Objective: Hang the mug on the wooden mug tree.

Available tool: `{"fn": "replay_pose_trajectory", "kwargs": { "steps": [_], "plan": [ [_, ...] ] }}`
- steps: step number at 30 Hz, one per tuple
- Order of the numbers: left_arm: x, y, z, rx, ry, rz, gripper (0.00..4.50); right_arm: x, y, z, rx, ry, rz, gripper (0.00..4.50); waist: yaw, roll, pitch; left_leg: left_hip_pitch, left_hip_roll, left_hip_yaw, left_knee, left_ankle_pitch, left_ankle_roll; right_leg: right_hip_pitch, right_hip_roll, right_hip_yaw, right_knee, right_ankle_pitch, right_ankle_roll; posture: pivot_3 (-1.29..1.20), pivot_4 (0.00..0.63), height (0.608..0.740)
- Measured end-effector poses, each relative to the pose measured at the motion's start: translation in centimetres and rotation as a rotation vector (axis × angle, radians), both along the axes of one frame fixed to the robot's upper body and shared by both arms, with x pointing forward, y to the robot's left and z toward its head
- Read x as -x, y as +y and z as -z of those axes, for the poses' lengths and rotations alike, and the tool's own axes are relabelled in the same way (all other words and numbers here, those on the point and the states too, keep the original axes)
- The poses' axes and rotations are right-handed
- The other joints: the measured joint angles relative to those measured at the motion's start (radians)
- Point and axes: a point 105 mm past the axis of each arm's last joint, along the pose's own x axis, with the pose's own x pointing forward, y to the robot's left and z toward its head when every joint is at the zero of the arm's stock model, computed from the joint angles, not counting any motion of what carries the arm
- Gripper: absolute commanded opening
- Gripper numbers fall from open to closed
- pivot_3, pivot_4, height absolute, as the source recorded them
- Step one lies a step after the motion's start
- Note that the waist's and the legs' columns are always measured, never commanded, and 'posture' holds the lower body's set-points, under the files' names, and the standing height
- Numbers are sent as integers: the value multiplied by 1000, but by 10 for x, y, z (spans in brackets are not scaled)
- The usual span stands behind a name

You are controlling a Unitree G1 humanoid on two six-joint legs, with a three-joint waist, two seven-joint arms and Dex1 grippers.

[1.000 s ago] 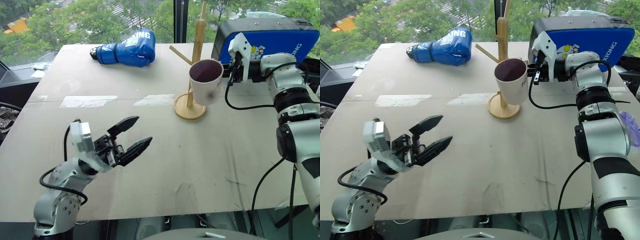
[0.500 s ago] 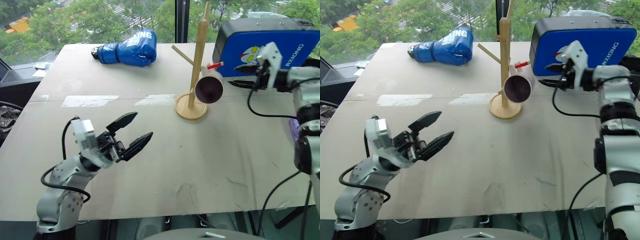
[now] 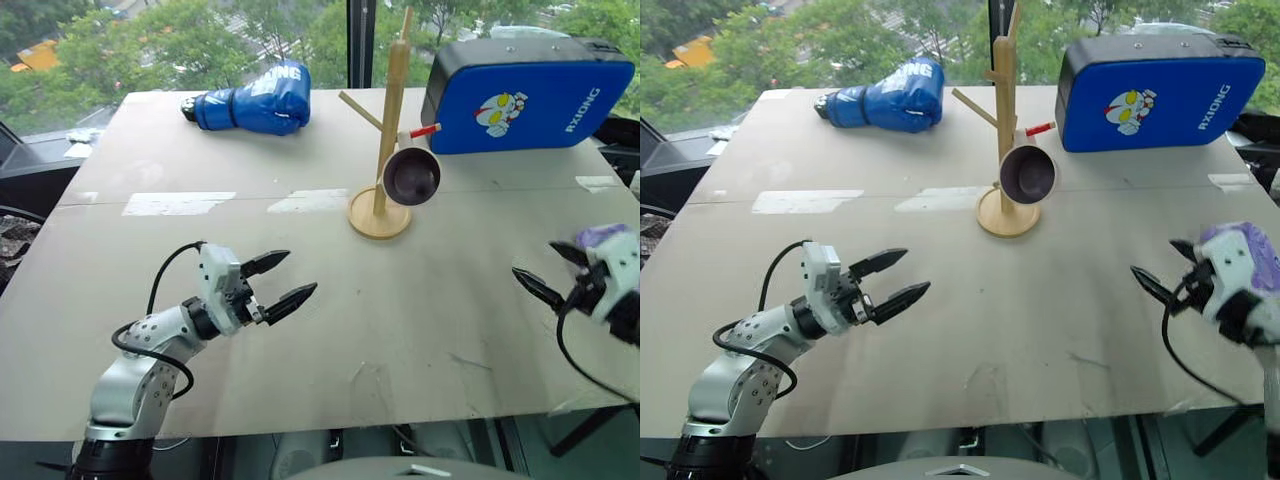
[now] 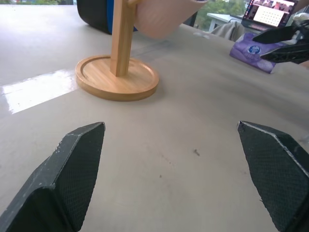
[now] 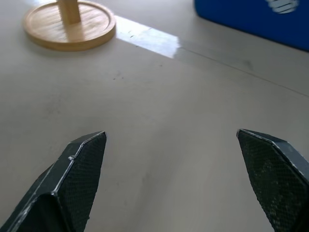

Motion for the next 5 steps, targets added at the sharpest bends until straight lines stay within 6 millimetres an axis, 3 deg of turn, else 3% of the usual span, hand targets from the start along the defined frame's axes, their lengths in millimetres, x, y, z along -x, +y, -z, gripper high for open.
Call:
{"fn": "replay_pose_trajectory", "kwargs": {
  "steps": [5],
  "plan": [
    [-2, 4, 4, -5, 22, -4, 4500, 20, 13, 7, -55, -40, 110, 4433, 0, 0, 0, 0, 0, 0, 0, 0, 0, 0, 0, 1, 0, 0, 0, 0, 150, 731]
  ]
}}
